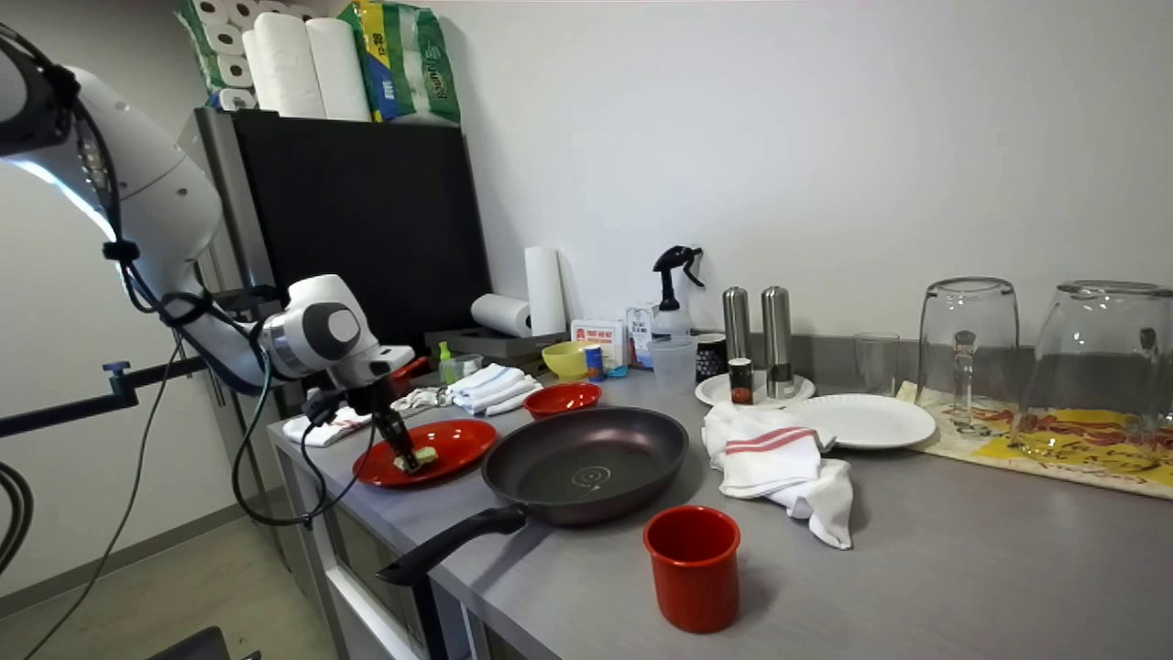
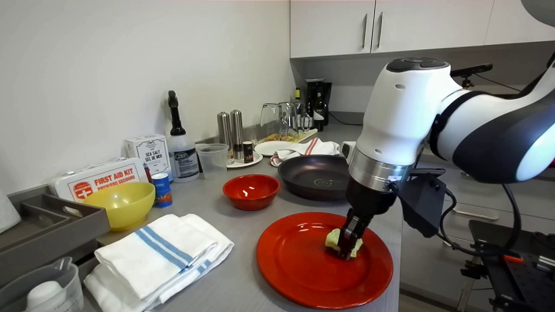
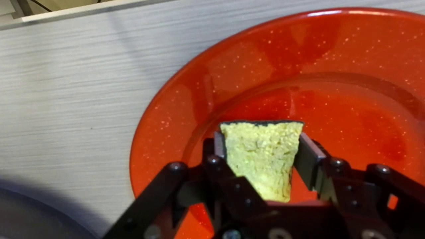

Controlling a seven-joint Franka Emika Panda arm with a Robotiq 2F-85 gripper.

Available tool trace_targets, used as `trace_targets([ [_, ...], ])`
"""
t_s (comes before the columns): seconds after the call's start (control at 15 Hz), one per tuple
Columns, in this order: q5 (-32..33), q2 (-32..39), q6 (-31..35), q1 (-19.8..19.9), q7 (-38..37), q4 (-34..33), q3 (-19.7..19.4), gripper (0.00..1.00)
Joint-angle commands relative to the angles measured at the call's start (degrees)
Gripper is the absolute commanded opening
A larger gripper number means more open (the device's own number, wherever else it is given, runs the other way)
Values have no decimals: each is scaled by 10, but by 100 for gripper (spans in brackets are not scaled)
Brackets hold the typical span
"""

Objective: Pick up the sponge and clean the red plate

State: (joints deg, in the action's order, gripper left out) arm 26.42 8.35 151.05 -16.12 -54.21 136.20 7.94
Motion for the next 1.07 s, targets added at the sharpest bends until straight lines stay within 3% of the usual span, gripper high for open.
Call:
trace_targets([
  [0.0, 4, 29, 0, -6, -7, -27, -7, 27],
  [1.0, -26, 53, -8, -29, 14, -65, 0, 27],
])
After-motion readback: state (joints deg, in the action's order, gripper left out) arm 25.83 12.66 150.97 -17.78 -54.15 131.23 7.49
